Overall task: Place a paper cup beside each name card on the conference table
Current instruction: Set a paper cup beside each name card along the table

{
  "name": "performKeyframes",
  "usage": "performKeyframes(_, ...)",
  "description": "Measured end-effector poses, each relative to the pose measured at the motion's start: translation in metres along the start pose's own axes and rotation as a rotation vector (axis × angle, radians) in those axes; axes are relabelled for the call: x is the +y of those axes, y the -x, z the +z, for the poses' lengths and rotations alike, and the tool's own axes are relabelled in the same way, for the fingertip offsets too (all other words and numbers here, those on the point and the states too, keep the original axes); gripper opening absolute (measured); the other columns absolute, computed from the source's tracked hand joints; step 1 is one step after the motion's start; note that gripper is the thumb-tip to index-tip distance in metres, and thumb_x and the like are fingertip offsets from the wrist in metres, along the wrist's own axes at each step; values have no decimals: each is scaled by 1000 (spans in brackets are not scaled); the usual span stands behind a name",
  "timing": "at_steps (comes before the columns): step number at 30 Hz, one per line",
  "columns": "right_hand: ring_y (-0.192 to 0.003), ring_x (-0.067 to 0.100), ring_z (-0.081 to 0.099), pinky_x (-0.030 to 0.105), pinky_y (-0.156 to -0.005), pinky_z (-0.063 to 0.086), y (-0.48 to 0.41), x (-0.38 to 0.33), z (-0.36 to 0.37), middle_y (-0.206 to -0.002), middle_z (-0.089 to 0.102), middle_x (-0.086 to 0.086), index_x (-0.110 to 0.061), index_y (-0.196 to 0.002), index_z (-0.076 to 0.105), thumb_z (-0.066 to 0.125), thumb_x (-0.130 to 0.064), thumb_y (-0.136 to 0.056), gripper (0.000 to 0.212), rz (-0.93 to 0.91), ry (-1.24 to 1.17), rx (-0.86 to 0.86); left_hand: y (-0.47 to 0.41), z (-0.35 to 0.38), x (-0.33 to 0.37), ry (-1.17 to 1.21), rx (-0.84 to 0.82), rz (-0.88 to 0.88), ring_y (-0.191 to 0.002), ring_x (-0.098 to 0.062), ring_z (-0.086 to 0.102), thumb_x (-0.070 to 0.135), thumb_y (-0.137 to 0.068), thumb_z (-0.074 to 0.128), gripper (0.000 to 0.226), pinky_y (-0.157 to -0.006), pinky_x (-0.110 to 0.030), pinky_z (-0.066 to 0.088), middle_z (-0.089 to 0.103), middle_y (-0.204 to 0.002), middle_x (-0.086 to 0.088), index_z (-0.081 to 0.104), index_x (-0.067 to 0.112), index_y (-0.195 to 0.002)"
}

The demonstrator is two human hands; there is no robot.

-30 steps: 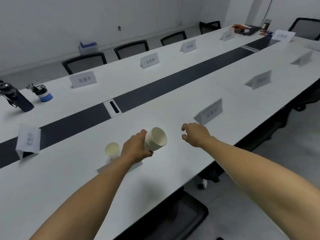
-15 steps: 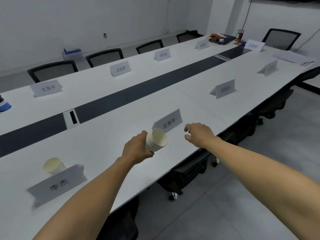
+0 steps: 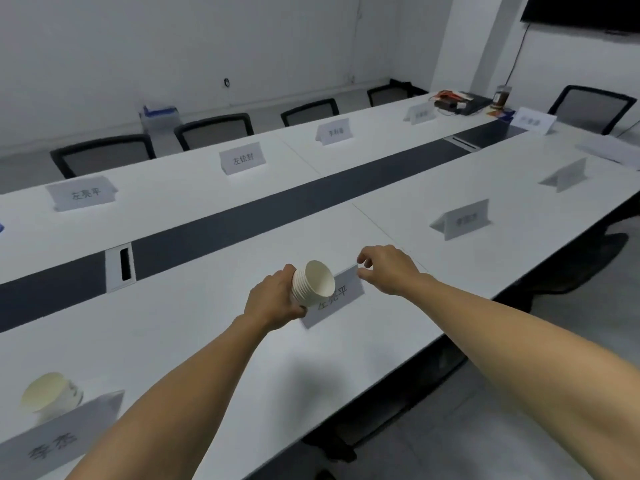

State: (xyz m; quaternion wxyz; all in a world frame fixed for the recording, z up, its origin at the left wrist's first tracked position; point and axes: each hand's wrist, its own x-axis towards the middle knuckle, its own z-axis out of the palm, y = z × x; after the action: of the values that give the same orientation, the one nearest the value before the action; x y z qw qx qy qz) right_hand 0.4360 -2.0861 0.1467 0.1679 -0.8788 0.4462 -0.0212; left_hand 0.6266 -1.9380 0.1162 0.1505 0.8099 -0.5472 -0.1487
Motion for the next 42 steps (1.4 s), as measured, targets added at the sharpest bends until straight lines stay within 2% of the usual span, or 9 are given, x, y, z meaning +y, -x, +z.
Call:
performKeyframes(8, -93, 18, 66, 35, -85, 58, -50, -17, -13, -105, 70, 1, -14, -110, 70, 71, -36, -88, 31, -30, -282, 29, -33, -5, 5, -6, 11, -20, -86, -18, 58, 36, -67, 82, 63, -61, -26, 42, 61, -105, 4, 44, 25, -116)
performKeyframes(12, -77, 16, 67, 29, -71, 59, -86, -29, -3, -92, 71, 4, -11, -99, 72, 79, -28, -83, 24, -80, -348, -94, -49, -3, 0, 16, 36, -98, -86, -18, 59, 36, -66, 82, 65, -62, -26, 46, 61, -105, 4, 44, 25, -117)
performKeyframes(15, -68, 13, 63, 21, -56, 50, -113, -40, 1, -84, 69, 4, -9, -91, 73, 79, -20, -83, 15, -143, -349, -175, -60, -4, -2, 20, 63, -164, -84, -18, 59, 36, -66, 82, 65, -60, -25, 43, 61, -104, 4, 45, 24, -118)
performKeyframes(20, -67, 17, 64, 25, -57, 54, -155, -49, 4, -81, 70, 7, -6, -84, 72, 79, -13, -80, 11, -230, -409, -270, -74, -6, -3, 29, 115, -274, -83, -18, 59, 36, -66, 81, 64, -58, -25, 40, 62, -102, 4, 45, 24, -117)
performKeyframes(24, -67, 16, 65, 22, -55, 52, -180, -50, 14, -80, 68, 6, -6, -83, 70, 77, -9, -82, 7, -286, -447, -358, -83, -3, -2, 26, 136, -356, -82, -19, 58, 35, -67, 82, 62, -54, -24, 37, 62, -101, 4, 45, 23, -116)
performKeyframes(29, -69, 19, 66, 22, -56, 54, -201, -45, 33, -80, 69, 8, -2, -85, 72, 73, -5, -82, 4, -320, -471, -456, -89, 13, -3, 33, 117, -454, -82, -21, 62, 35, -66, 81, 62, -63, -32, 53, 63, -100, 4, 46, 23, -114)
performKeyframes(33, -72, 20, 66, 21, -57, 53, -208, -35, 44, -84, 68, 8, -2, -89, 73, 71, -4, -84, 5, -317, -480, -505, -94, 24, -4, 16, 71, -495, -79, -21, 61, 35, -66, 79, 57, -61, -32, 51, 63, -95, 3, 46, 23, -110)
performKeyframes(36, -76, 22, 65, 21, -56, 51, -214, -26, 49, -89, 67, 8, -2, -93, 73, 68, -3, -85, 10, -284, -504, -507, -96, 32, -7, 28, 50, -522, -77, -20, 62, 36, -65, 80, 57, -62, -33, 55, 63, -93, 3, 46, 24, -109)
performKeyframes(42, -67, 19, 60, 26, -57, 54, -244, -2, 48, -91, 65, 10, -2, -93, 70, 61, 0, -86, 11, -46, -617, -335, -86, 44, -22, 53, 6, -584, -80, -21, 62, 36, -66, 79, 57, -69, -38, 57, 63, -95, 3, 46, 23, -111)
